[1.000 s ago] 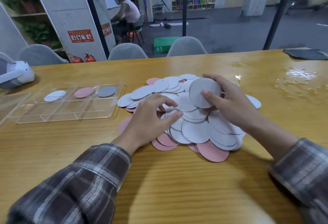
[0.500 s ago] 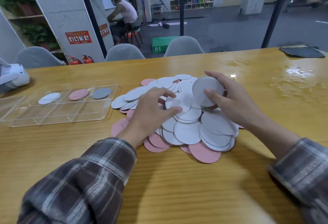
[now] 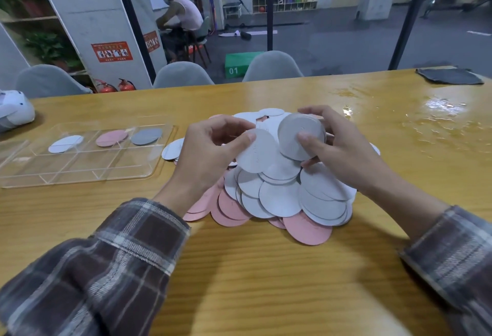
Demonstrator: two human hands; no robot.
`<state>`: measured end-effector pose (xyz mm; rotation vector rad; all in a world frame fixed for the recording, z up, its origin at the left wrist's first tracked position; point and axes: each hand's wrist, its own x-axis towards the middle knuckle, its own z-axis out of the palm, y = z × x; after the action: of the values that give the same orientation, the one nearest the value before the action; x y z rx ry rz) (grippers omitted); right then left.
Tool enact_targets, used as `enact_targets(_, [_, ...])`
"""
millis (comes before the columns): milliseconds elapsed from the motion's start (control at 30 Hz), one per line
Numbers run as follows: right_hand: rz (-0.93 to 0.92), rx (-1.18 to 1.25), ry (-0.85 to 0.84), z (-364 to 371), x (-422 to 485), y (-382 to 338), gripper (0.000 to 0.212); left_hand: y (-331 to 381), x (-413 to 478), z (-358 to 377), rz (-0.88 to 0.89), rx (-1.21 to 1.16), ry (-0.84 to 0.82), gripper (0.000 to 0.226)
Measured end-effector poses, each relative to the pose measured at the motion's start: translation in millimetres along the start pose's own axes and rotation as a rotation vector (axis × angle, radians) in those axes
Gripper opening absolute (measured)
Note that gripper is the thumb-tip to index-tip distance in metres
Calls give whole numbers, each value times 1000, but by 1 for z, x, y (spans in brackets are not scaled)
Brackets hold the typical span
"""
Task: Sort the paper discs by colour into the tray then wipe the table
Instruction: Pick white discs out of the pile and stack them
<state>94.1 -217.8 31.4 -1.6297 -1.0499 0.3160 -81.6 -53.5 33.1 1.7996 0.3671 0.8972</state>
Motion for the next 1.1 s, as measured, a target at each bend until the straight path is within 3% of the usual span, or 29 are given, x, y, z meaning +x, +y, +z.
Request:
enact_targets(167, [-29, 14, -60, 7, -4, -3, 39, 0, -4, 7, -16, -45, -39, 19])
enact_targets(333, [27, 163, -150, 15, -8, -9, 35, -2, -10, 19, 68, 172, 73, 34])
enact_targets(533, [68, 214, -220, 16, -10, -14, 40, 1, -11, 20, 112, 164, 59, 20])
enact_targets(667, [50, 160, -226, 13, -12, -14, 51, 0, -12, 19, 168, 230, 31, 13])
enact_targets(867, [1, 118, -229, 12, -12, -14, 48, -1, -13, 21, 316, 281, 18, 14])
enact_targets(1000, [4, 65, -158, 8, -9, -11, 47, -5, -11, 20, 254, 354, 32, 8])
enact_targets(1100, [14, 36, -78, 4, -5, -9, 47, -16, -9, 18, 159, 497, -67, 14])
